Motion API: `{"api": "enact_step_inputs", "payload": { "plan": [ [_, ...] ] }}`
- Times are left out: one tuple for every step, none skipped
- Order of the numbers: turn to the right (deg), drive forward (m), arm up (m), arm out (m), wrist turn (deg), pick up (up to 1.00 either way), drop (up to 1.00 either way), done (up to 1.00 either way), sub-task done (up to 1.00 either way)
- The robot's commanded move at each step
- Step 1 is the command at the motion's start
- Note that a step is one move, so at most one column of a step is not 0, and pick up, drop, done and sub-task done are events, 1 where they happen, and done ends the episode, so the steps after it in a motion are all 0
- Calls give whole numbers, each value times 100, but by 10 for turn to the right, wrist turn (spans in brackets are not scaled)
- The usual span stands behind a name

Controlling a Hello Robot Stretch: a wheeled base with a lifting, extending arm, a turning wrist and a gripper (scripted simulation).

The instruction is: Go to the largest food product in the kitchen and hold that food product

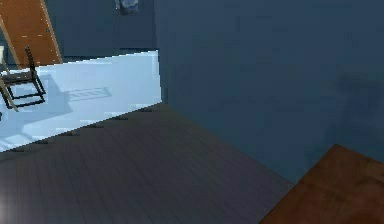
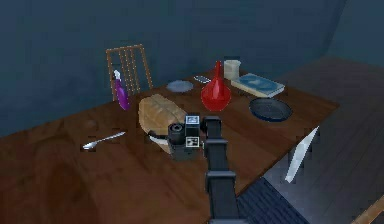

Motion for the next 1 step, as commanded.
{"api": "enact_step_inputs", "payload": {
  "plan": [
    [0,0,0,0,0,0,0,100,0]
  ]
}}
